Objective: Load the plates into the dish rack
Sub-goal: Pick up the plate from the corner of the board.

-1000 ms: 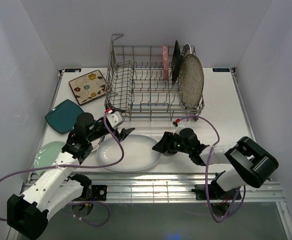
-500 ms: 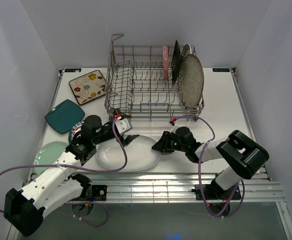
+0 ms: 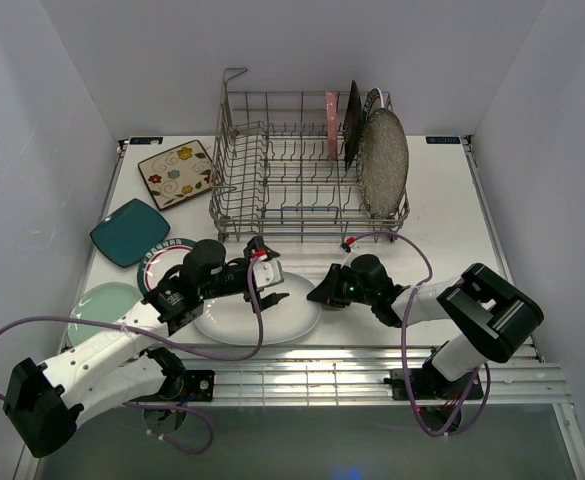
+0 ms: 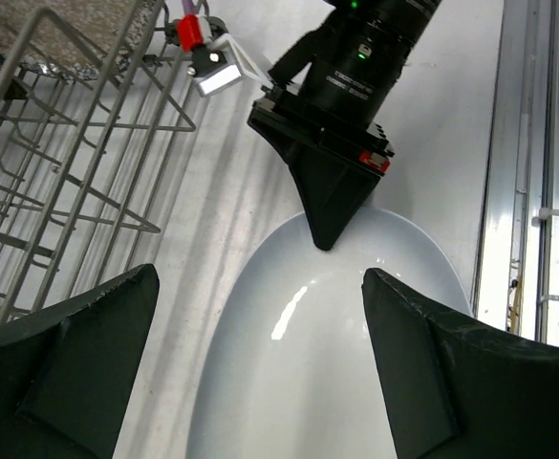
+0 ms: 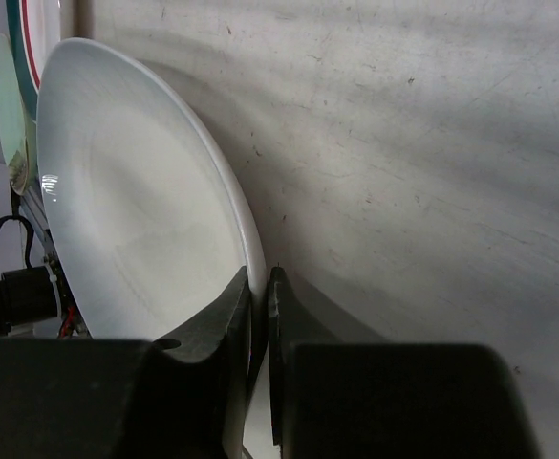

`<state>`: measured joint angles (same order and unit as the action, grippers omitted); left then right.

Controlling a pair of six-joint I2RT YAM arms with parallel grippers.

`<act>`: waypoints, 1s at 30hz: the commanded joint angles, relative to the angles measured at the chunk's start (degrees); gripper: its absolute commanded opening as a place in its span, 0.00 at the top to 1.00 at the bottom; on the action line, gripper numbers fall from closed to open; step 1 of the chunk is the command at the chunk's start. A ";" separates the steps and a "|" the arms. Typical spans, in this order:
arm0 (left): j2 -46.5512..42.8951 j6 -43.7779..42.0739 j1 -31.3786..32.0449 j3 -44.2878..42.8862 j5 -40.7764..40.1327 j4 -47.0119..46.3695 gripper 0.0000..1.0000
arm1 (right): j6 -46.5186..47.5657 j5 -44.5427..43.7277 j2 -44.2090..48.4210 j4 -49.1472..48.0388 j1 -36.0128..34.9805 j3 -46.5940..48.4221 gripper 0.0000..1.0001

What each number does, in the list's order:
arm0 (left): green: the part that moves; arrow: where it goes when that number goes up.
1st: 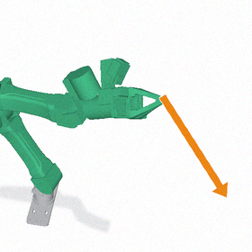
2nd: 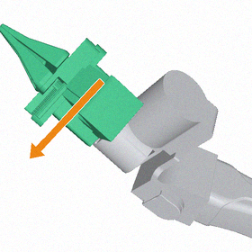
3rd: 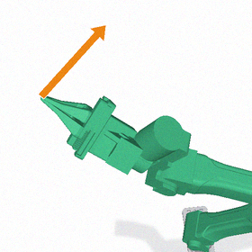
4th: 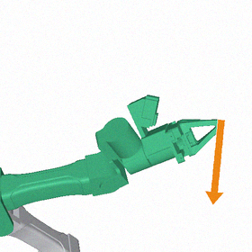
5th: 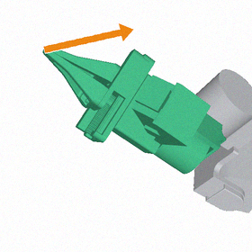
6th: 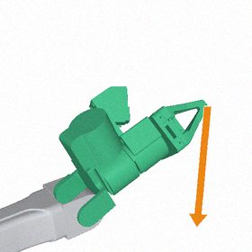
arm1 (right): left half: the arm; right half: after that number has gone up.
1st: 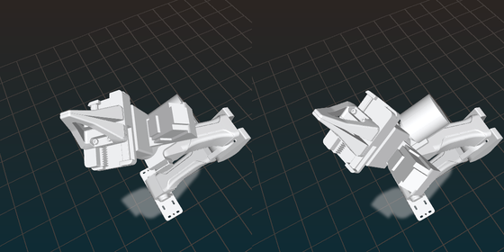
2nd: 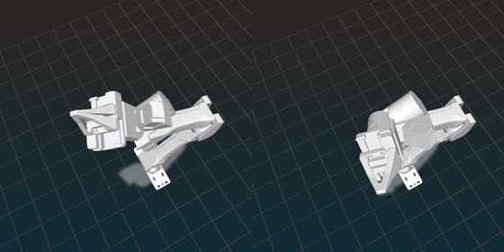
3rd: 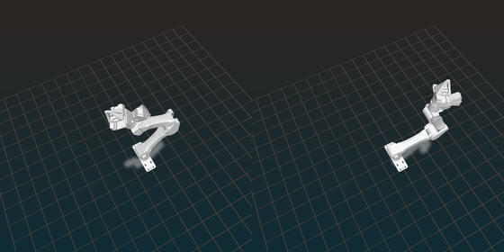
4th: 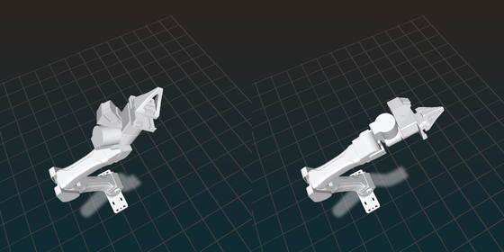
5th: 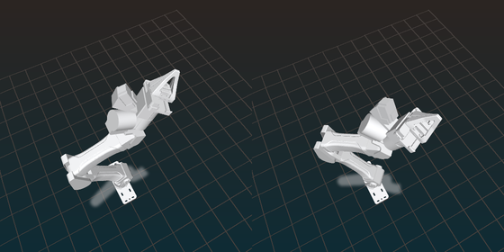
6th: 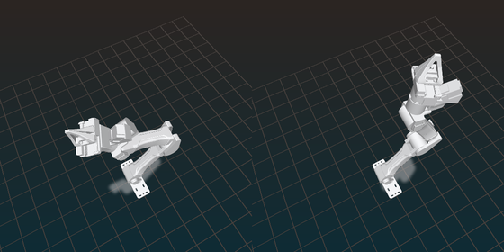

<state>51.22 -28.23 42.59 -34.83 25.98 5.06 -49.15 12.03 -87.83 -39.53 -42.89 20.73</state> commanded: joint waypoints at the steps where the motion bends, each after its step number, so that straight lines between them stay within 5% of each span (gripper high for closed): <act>1: 0.02 -1.83 2.93 0.38 -3.30 1.44 0.02 | 0.28 -1.05 3.28 -2.84 -0.35 0.89 0.92; 25: -1.56 -6.58 13.22 0.46 -3.83 7.86 0.02 | -7.19 -8.69 16.20 34.42 -0.35 11.43 0.92; 30: -0.86 -6.84 15.15 0.81 -5.41 8.04 0.02 | -8.77 -8.25 17.25 35.49 -0.35 11.17 0.92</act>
<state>50.54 -34.15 56.77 -34.41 21.32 12.45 -54.15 4.84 -72.86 -4.75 -43.27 29.89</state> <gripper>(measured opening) 0.979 0.119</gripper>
